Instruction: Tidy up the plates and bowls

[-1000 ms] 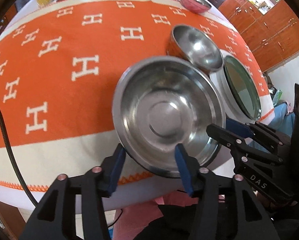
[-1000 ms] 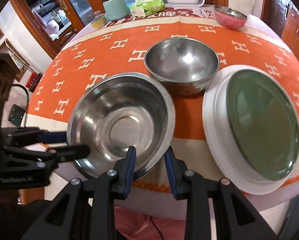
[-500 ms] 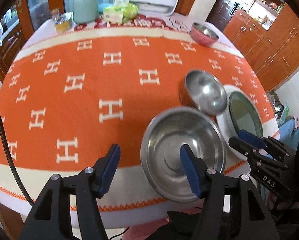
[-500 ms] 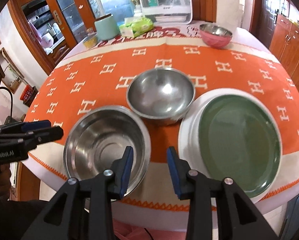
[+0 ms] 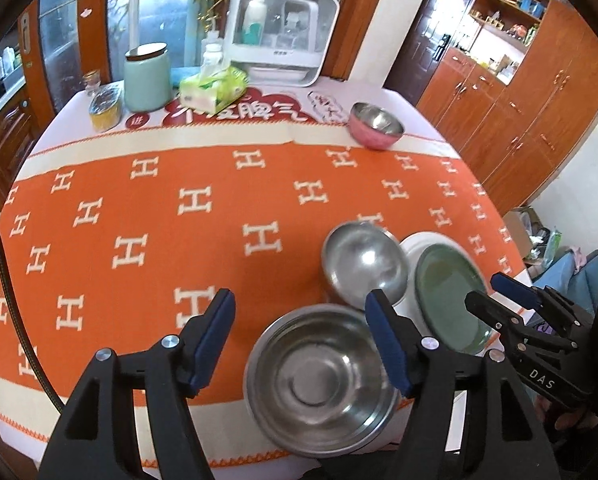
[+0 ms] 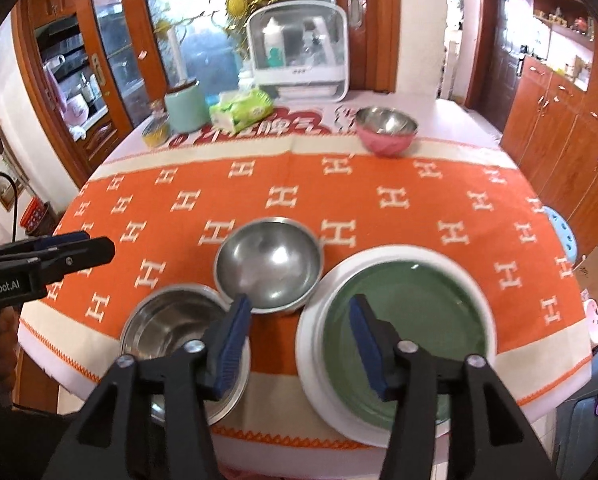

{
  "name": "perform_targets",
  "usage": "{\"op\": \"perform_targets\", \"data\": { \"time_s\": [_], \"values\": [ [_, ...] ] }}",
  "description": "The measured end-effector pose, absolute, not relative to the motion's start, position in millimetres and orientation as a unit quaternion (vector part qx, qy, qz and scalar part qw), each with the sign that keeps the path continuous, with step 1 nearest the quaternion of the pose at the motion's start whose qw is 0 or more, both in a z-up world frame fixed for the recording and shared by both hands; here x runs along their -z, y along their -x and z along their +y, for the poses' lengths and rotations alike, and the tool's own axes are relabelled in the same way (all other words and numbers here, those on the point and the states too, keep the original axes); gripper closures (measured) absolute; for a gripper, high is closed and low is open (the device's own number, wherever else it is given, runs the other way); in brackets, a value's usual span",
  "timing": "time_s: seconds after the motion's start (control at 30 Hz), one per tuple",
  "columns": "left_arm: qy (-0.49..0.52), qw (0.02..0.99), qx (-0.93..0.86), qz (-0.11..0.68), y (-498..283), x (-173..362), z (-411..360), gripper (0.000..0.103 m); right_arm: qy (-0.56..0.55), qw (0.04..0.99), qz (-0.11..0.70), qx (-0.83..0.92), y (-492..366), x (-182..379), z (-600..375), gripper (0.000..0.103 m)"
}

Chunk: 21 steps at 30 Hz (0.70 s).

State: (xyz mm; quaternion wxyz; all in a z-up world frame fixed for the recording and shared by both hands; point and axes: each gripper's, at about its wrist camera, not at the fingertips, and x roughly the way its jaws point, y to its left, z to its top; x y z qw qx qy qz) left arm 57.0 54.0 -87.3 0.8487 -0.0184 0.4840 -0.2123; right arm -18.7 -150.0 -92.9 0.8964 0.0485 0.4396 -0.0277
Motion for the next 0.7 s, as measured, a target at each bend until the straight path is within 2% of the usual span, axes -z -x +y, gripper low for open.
{"op": "perform_targets", "data": {
  "time_s": [0.17, 0.7],
  "values": [
    [-0.001, 0.853, 0.215, 0.476, -60, 75, 39, 0.028, -0.051, 0.903, 0.424, 0.045, 20, 83, -162, 0.042],
    [-0.037, 0.850, 0.209, 0.483, -72, 28, -43, 0.023, -0.047, 0.917, 0.394, 0.047, 10, 50, -236, 0.037]
  ]
}}
